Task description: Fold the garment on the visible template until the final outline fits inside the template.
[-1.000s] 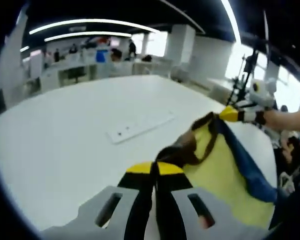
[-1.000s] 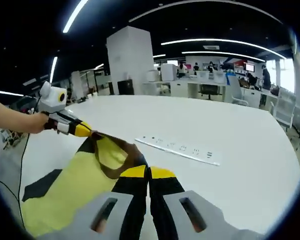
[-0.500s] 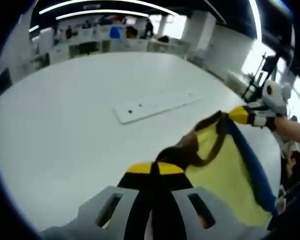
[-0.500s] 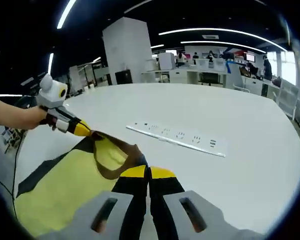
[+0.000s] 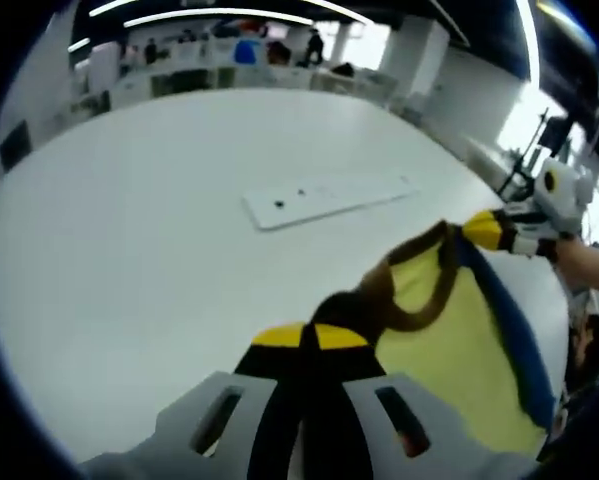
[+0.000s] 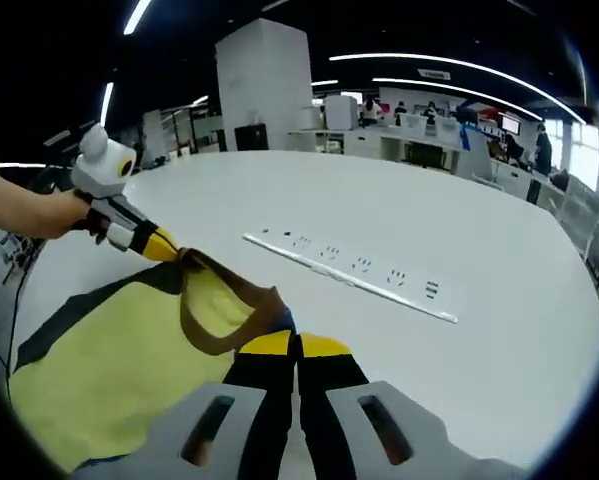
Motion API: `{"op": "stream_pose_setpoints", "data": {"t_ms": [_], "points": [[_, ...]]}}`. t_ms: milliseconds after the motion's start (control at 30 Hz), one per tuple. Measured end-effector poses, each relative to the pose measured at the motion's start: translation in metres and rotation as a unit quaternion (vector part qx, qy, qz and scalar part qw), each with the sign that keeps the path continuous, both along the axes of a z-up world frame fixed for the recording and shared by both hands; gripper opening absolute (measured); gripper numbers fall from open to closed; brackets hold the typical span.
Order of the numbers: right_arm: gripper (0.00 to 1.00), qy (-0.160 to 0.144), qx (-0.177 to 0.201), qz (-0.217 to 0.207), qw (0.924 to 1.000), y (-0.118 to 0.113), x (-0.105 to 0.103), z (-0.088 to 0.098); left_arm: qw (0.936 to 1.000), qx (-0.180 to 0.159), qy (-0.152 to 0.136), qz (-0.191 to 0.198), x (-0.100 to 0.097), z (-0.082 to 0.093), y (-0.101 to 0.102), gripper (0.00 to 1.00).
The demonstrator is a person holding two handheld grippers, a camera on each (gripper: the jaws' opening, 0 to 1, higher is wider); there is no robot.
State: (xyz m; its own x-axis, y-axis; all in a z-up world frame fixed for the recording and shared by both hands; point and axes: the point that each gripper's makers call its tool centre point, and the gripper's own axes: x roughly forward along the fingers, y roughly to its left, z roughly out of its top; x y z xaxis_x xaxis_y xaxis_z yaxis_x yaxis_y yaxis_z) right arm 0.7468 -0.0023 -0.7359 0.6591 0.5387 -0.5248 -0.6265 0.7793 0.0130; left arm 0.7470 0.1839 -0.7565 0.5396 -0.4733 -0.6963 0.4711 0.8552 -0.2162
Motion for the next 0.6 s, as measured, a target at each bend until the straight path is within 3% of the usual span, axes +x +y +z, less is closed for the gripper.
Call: {"op": "stream_pose_setpoints", "data": {"t_ms": [300, 433, 600], "points": [[0.01, -0.005, -0.015, 0.003, 0.9999, 0.000, 0.007, -0.005, 0.9995, 0.014, -0.024, 0.013, 0.012, 0.003, 0.004, 0.03], [0.01, -0.011, -0.020, 0.003, 0.9997, -0.001, 0.008, -0.006, 0.9992, 0.011, -0.032, 0.018, 0.017, 0.007, 0.006, 0.00], [0.04, -0.040, -0.034, -0.002, 0.9986, -0.003, 0.016, 0.000, 0.9990, 0.013, -0.038, 0.018, 0.019, 0.008, 0.005, 0.06]]}}
